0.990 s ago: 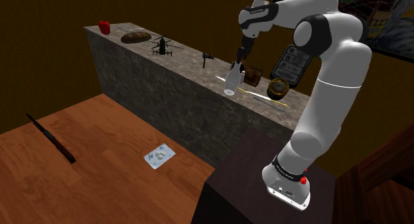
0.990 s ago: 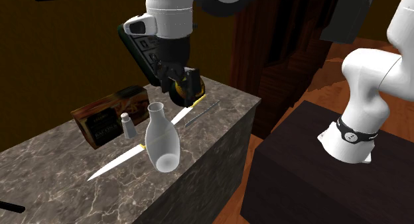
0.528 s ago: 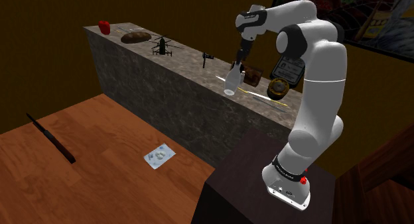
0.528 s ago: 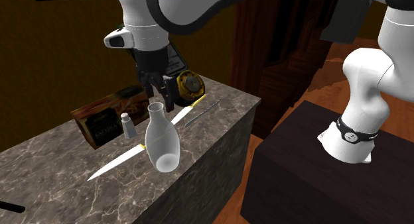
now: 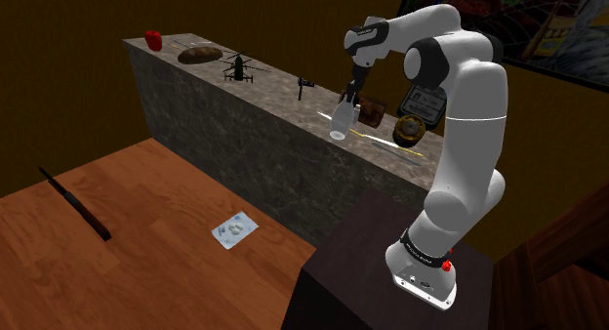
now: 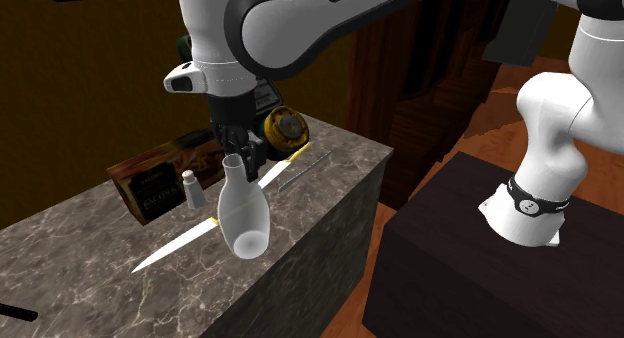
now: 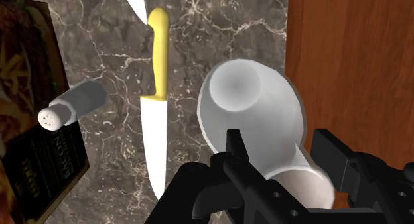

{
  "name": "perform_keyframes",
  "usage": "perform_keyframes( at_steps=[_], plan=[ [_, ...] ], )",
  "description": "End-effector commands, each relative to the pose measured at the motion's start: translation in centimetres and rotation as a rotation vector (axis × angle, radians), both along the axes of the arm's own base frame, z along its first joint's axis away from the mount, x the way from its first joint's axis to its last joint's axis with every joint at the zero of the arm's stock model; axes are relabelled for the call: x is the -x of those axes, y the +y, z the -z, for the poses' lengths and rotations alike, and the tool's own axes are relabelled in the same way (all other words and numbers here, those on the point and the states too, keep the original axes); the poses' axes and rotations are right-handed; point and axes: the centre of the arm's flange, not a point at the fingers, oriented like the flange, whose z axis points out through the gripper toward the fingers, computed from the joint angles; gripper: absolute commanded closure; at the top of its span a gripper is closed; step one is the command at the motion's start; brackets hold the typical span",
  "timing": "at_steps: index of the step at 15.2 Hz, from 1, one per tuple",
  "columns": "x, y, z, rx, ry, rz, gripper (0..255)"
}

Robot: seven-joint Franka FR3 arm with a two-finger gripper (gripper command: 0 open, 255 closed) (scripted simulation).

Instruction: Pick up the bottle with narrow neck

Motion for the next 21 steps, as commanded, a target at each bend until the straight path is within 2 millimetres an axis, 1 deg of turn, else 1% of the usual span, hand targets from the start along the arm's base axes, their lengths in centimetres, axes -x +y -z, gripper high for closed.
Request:
perform_keyframes(
  at_steps=[1,8,21],
  plan=[
    [0.0,0.0,0.1,0.0,0.0,0.0,255],
    [-0.1,0.0,0.1,0.0,0.0,0.0,255],
    [-0.1,0.0,-6.8,0.0,0.0,0.0,255]
  ],
)
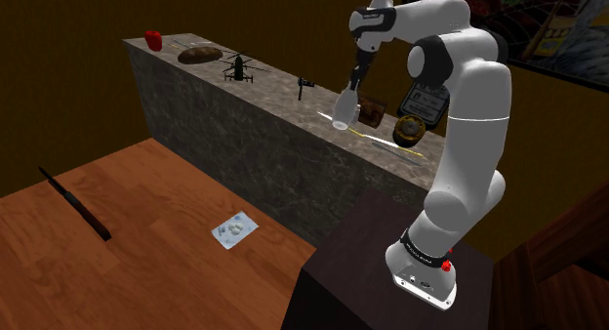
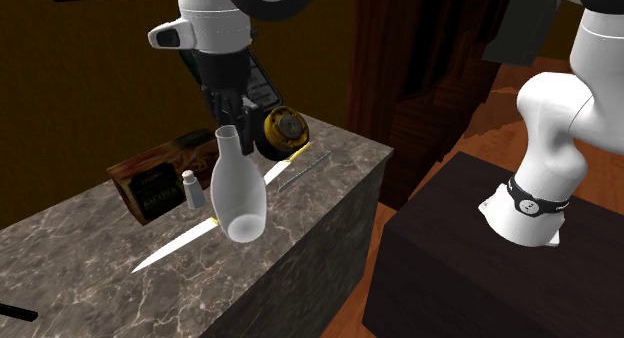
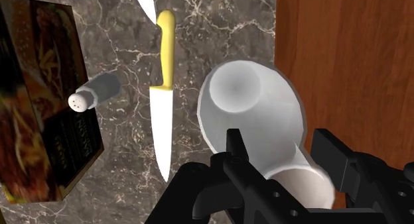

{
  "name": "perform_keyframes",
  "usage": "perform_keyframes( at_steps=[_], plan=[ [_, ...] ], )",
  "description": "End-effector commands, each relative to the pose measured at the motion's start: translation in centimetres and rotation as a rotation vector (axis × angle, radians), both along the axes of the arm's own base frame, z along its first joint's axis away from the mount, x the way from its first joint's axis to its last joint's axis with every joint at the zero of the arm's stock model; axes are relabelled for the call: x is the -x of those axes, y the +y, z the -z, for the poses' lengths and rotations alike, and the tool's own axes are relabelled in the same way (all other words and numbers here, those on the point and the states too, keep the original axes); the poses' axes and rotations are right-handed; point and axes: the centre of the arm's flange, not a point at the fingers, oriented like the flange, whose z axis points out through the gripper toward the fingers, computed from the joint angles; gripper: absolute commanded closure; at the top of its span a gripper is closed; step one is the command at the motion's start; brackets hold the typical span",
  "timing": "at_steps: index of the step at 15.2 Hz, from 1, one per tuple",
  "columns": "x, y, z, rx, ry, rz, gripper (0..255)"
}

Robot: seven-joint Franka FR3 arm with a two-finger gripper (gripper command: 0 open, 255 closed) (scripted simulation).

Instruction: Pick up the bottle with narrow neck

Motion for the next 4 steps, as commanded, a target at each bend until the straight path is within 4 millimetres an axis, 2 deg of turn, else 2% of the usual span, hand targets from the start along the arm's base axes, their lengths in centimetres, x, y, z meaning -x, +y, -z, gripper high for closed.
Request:
perform_keyframes(
  at_steps=[1,4],
  plan=[
    [0.01,0.03,-1.16,0.0,0.0,0.0,255],
    [0.02,0.04,-1.76,0.0,0.0,0.0,255]
  ],
)
